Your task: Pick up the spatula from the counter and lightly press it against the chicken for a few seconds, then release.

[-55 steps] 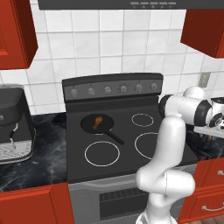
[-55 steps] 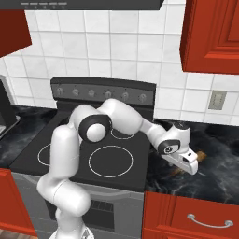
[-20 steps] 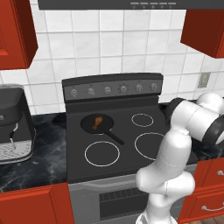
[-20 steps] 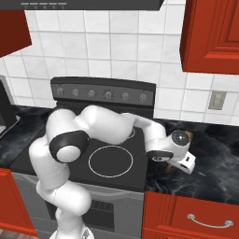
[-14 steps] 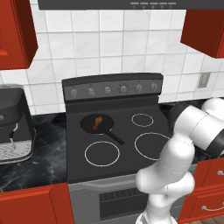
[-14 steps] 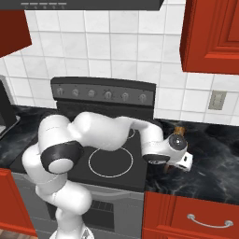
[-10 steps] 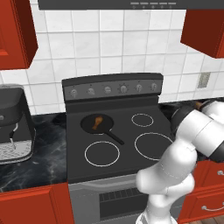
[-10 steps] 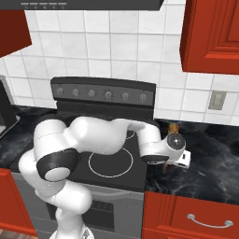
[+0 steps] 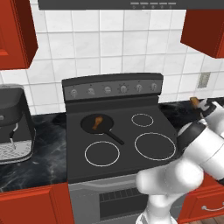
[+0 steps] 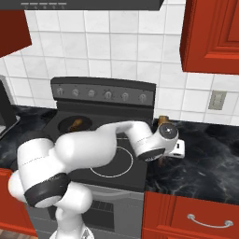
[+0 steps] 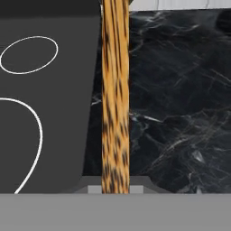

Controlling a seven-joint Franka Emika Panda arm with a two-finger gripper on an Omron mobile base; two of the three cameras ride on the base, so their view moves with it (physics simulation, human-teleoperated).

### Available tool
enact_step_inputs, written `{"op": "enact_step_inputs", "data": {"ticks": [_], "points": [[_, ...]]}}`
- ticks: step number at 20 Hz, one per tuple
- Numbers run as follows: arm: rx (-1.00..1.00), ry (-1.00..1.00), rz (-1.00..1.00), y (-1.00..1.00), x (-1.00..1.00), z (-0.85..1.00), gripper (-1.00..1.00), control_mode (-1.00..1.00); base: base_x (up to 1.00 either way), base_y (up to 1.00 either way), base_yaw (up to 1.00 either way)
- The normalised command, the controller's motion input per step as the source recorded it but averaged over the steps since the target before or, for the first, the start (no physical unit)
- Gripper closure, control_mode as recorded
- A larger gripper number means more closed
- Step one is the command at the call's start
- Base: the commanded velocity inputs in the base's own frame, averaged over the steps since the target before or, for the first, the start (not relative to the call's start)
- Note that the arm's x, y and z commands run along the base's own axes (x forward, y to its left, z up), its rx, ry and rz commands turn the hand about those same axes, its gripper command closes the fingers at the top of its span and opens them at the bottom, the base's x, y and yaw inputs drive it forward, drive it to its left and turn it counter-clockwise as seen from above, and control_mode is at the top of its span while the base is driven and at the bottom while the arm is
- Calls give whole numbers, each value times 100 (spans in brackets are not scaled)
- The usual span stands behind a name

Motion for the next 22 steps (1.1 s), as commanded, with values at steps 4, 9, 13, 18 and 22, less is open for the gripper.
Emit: {"op": "enact_step_inputs", "data": {"ticks": [4,9,13,18,22], "points": [[-7,0,-1,48,-10,38,100,-100,0,0,0],[-4,0,-1,51,-10,22,100,-100,0,0,0],[-7,0,1,51,-3,21,100,-100,0,0,0],[-7,-1,12,40,0,25,100,-100,0,0,0],[-8,-5,19,29,0,10,100,-100,0,0,0]]}}
